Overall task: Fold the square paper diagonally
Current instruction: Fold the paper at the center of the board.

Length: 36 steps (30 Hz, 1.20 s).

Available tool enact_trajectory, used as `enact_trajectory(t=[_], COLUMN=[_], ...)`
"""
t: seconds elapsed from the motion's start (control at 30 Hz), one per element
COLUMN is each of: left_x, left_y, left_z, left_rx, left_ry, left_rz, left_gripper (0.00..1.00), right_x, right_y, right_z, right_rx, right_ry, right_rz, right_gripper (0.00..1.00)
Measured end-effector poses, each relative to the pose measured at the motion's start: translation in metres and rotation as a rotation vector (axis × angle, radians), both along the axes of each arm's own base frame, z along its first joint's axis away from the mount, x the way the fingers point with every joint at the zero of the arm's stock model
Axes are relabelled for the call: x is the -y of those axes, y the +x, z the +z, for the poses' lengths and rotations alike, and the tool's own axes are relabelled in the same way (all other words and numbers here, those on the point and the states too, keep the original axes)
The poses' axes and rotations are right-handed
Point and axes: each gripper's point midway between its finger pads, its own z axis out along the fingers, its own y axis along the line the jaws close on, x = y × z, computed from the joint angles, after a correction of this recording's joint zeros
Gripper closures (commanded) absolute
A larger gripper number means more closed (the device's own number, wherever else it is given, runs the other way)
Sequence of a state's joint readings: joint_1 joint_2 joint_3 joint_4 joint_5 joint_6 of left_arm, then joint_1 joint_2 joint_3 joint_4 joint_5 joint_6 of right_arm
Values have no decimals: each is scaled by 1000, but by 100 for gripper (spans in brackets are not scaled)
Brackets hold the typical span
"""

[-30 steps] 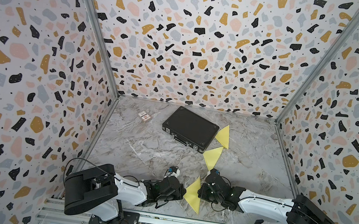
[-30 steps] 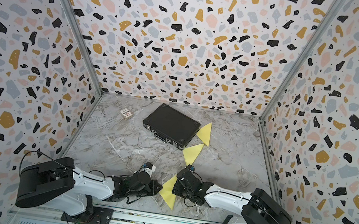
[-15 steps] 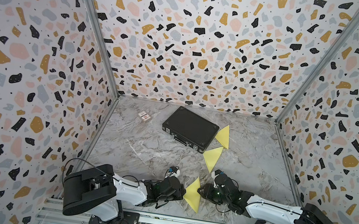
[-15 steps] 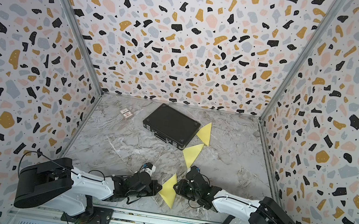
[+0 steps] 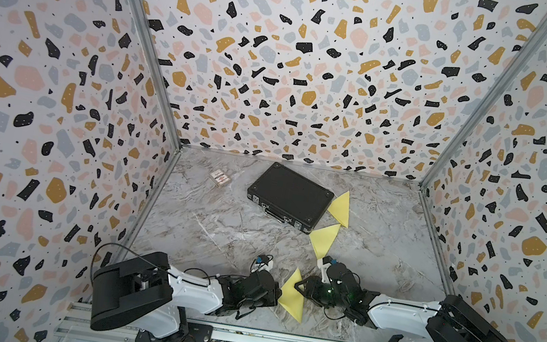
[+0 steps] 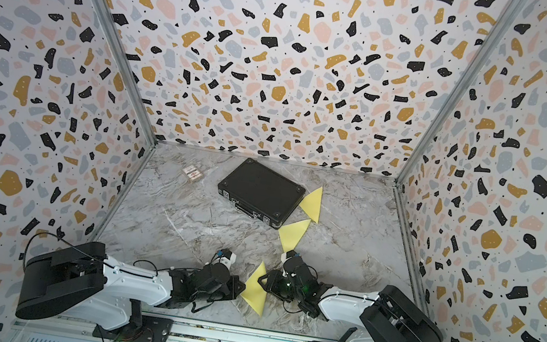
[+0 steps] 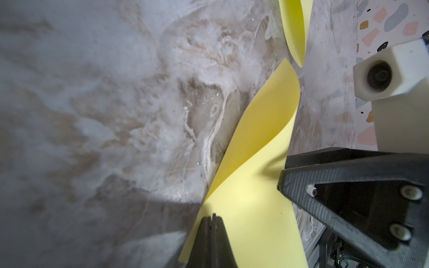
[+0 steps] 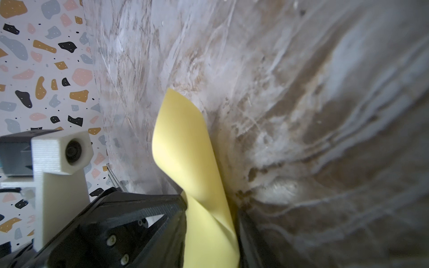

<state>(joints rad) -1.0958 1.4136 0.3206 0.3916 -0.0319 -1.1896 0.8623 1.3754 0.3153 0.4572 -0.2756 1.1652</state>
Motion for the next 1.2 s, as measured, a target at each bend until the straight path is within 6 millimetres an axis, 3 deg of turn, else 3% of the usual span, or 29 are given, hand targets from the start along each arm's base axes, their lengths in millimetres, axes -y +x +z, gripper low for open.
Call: enact_trajectory(t=[0.77,0.9,1.03,1.2], left_x=[1,1,1,1], left_y=[0,0,0,-1], left_z=[0,0,0,0], left_rx=[6,6,6,7], left_ry=[23,23,24,26], left_rz=[-2,-2,-2,-2], left_gripper=[100,100,100,100], right_x=[-13,-11,-13,-14], right_y=[19,23,23,23], right_z=[4,13,19,21], right_rx=[203,247,267,278], right_ry=[102,138,156,165], right_rz=[205,210,227,235], right_gripper=[80,100,100,75])
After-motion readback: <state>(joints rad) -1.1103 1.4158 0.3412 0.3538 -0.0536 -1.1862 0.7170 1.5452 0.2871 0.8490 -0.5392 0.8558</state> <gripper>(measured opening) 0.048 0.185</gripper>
